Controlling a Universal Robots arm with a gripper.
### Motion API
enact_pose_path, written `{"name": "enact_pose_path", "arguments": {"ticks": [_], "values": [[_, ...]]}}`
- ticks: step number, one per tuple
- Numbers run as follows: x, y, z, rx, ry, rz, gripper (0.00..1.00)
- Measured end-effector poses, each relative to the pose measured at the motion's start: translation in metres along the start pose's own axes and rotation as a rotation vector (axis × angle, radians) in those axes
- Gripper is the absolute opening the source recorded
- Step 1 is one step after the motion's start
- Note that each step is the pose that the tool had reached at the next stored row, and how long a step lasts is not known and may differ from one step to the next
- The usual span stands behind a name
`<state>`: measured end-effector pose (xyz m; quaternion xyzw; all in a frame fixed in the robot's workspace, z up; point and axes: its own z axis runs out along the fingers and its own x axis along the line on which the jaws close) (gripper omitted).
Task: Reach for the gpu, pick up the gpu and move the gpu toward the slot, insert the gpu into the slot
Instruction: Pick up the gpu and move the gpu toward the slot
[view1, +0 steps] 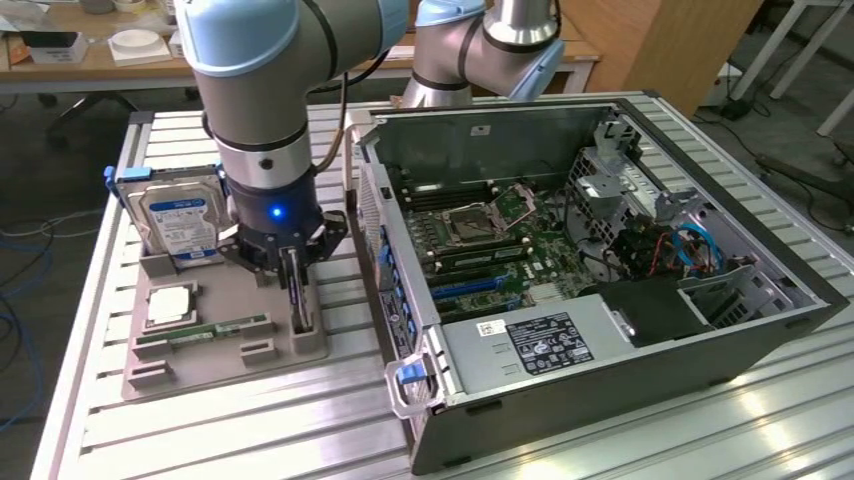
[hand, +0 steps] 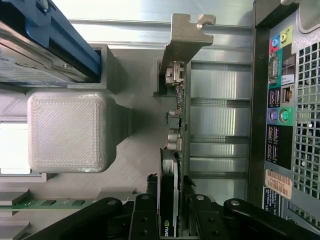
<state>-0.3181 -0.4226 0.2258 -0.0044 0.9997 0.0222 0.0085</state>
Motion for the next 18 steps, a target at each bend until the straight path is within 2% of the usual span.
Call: {"name": "enact_pose_path", "arguments": {"ticks": [6, 8, 9, 18], "values": [[-0.0001, 0.0, 0.0, 0.0001, -0.0001, 0.0, 0.31], [-0.0001, 0.0, 0.0, 0.0002, 0.0, 0.0, 0.3], [-0.0001, 0.0, 0.0, 0.0001, 0.0, 0.0, 0.26], [-0.0001, 0.0, 0.0, 0.0, -0.0001, 0.0, 0.26]]}}
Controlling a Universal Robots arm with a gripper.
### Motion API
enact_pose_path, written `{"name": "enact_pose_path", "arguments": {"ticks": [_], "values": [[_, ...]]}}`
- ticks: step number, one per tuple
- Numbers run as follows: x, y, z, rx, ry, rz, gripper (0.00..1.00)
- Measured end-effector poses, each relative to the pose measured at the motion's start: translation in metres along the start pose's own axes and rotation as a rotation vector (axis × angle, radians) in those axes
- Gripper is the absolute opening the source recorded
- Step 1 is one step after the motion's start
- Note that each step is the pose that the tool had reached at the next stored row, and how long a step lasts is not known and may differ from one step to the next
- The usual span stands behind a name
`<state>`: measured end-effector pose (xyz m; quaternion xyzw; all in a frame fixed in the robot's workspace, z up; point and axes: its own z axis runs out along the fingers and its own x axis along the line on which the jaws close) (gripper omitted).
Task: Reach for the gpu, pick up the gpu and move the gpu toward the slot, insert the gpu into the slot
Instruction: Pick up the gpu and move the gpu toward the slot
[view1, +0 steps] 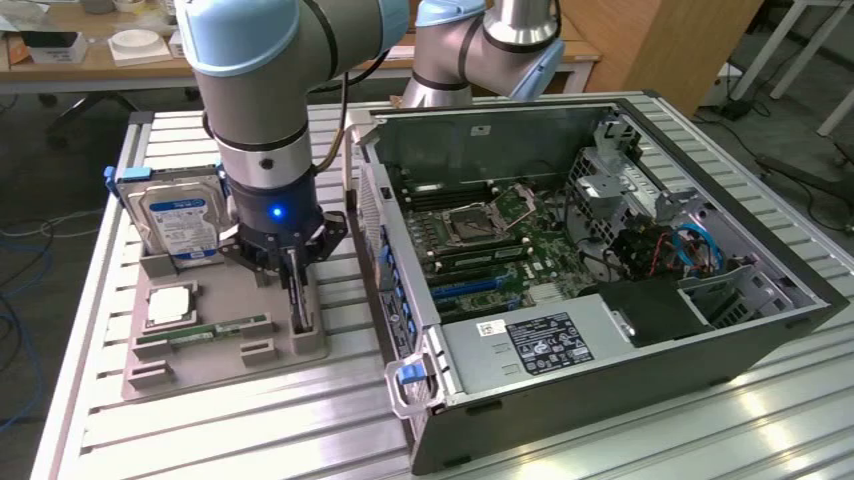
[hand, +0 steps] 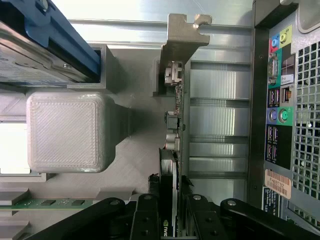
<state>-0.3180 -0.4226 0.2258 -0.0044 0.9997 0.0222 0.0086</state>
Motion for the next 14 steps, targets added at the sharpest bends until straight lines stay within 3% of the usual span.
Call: {"name": "enact_pose_path", "arguments": {"ticks": [6, 14], "values": [[0.0, 0.0003, -0.0068, 0.0, 0.0, 0.0, 0.26], [0.0, 0.001, -0.0233, 0.0001, 0.0001, 0.0, 0.26]]}}
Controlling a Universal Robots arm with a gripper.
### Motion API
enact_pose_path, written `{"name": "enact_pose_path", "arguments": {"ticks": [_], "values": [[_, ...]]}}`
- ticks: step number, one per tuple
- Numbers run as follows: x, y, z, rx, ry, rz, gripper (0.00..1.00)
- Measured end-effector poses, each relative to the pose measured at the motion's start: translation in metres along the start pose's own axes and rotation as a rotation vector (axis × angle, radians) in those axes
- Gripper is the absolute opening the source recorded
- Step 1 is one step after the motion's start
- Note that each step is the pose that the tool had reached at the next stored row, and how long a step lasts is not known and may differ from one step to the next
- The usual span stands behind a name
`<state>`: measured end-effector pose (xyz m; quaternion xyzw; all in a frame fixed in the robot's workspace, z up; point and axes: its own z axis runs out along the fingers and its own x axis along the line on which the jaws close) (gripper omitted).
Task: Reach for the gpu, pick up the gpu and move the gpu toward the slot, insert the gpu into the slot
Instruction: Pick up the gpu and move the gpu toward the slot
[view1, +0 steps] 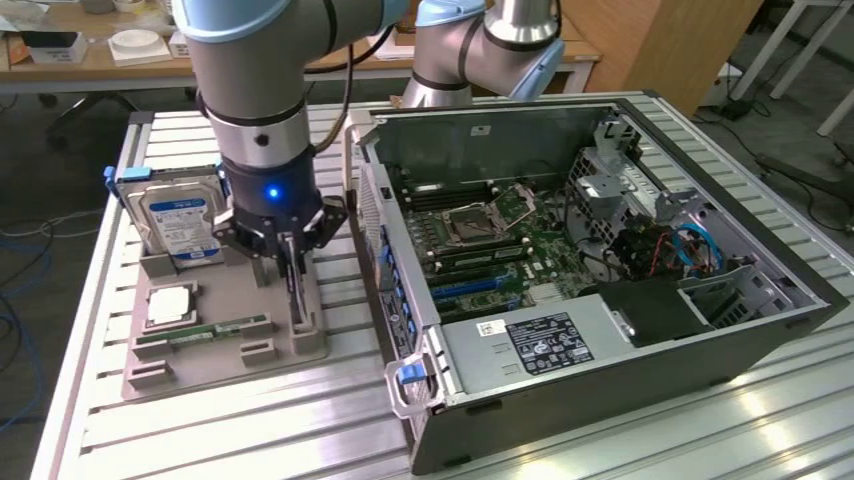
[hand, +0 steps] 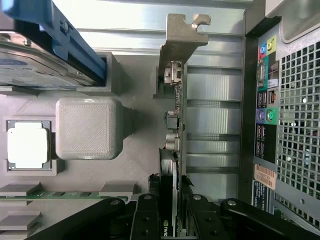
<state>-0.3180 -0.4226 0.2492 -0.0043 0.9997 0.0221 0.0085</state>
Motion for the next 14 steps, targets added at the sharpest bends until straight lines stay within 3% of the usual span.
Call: {"name": "enact_pose_path", "arguments": {"ticks": [14], "values": [[-0.0001, 0.0002, -0.0063, -0.0001, -0.0001, 0.0, 0.26]]}}
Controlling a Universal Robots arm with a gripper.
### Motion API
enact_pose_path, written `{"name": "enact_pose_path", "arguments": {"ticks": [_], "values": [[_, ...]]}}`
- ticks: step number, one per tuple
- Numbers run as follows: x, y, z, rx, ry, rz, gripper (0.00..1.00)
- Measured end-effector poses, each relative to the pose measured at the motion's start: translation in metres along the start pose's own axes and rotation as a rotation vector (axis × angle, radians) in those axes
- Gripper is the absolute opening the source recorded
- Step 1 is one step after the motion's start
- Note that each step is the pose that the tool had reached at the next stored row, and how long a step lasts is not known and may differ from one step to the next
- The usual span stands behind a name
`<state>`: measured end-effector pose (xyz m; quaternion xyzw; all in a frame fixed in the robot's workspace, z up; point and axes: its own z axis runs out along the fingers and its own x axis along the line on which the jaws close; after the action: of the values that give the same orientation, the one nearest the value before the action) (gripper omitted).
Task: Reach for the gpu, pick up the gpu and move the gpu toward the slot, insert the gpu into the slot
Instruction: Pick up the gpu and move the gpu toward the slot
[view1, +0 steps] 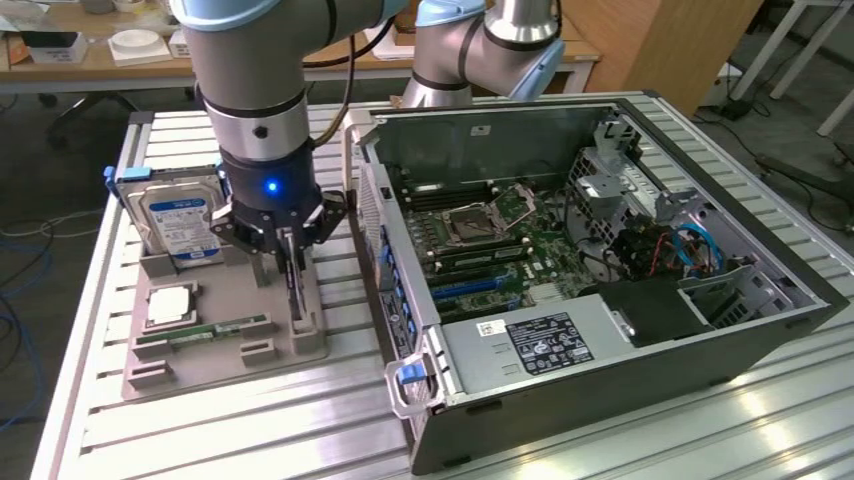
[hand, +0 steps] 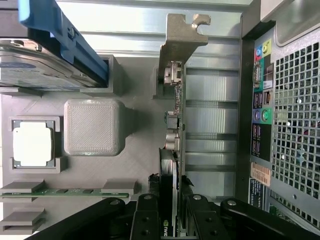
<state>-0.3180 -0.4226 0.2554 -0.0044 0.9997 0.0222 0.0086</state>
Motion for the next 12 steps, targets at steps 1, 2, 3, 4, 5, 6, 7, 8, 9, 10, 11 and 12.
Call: {"name": "enact_pose_path", "arguments": {"ticks": [1, 2, 3, 4, 5, 6, 7, 8, 9, 10, 11, 12], "values": [[0.0, 0.0, 0.0, 0.0, 0.0, 0.0, 0.26], [0.0, 0.0, 0.0, 0.0, 0.0, 0.0, 0.26], [0.0, 0.0, -0.0001, 0.0, 0.0, 0.0, 0.26], [0.0, 0.0, -0.0004, 0.0001, 0.0001, 0.0, 0.26], [0.0, 0.0, -0.0011, 0.0004, 0.0005, 0.0, 0.26], [0.0, 0.0, -0.0019, 0.0002, 0.0003, 0.0, 0.26], [0.0, 0.0001, -0.003, 0.0001, 0.0001, 0.0, 0.26], [0.0, 0.0002, -0.0047, 0.0001, 0.0001, 0.0, 0.26], [0.0, 0.0003, -0.0069, 0.0001, 0.0001, 0.0, 0.26], [0.0, 0.0004, -0.009, 0.0001, 0.0001, 0.0, 0.26], [0.0, 0.0005, -0.0112, 0.0, 0.0, 0.0, 0.26], [0.0, 0.0006, -0.0138, 0.0001, 0.0, 0.0, 0.26]]}}
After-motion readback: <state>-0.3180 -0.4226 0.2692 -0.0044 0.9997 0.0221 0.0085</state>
